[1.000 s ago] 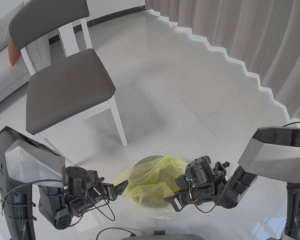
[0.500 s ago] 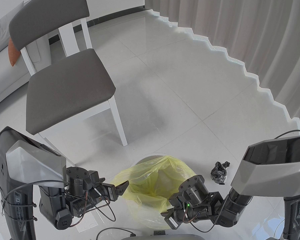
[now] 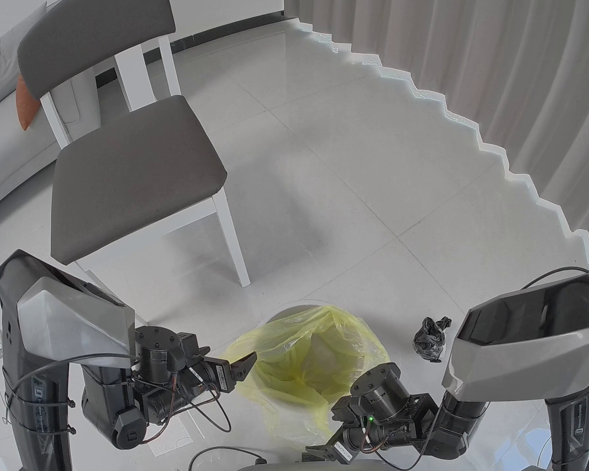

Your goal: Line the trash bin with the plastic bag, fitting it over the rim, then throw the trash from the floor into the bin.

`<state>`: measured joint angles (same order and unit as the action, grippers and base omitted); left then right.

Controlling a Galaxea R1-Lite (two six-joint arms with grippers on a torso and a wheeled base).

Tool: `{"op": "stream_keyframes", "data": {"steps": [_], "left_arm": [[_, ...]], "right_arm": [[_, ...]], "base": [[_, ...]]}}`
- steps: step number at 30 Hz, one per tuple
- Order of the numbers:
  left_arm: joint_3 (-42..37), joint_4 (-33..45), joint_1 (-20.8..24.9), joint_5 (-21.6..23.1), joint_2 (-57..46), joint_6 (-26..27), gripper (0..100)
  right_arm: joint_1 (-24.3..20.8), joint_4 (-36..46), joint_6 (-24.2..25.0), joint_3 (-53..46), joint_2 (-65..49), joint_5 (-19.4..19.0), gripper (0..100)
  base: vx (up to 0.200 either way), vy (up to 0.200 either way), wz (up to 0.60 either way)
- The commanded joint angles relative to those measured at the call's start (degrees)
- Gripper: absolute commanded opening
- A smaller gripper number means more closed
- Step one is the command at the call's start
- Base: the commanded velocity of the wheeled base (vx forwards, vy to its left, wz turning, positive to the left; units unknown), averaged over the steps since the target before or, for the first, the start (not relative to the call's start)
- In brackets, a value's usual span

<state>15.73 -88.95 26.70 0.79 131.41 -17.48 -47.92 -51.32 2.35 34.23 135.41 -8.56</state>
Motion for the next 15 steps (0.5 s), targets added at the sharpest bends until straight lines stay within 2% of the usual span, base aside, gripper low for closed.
{"op": "stream_keyframes", "data": {"steps": [1,5,8,12,15], "left_arm": [[0.2,-1.0,-0.2,0.0,-0.3,0.0,100],[0.2,-1.0,-0.5,0.0,-0.8,0.0,100],[0.0,-1.0,-0.6,0.0,-1.4,0.0,100],[-0.3,-1.0,-0.6,-0.1,-1.4,0.0,100],[-0.8,-1.0,-0.3,-0.4,-2.5,0.0,100]], "right_arm": [[-0.2,-0.3,-0.1,-2.9,-4.3,0.8,100],[-0.2,-0.3,-0.4,-4.5,-7.3,1.8,100],[0.4,0.2,-2.0,-6.9,-14.0,2.2,100],[2.6,0.3,-3.0,-5.8,-17.6,2.3,100],[5.9,0.3,-9.2,-3.7,-17.6,3.5,100]], "base": [[0.0,0.0,0.0],[0.0,0.0,0.0],[0.0,0.0,0.0],[0.0,0.0,0.0],[0.0,0.0,0.0]]}}
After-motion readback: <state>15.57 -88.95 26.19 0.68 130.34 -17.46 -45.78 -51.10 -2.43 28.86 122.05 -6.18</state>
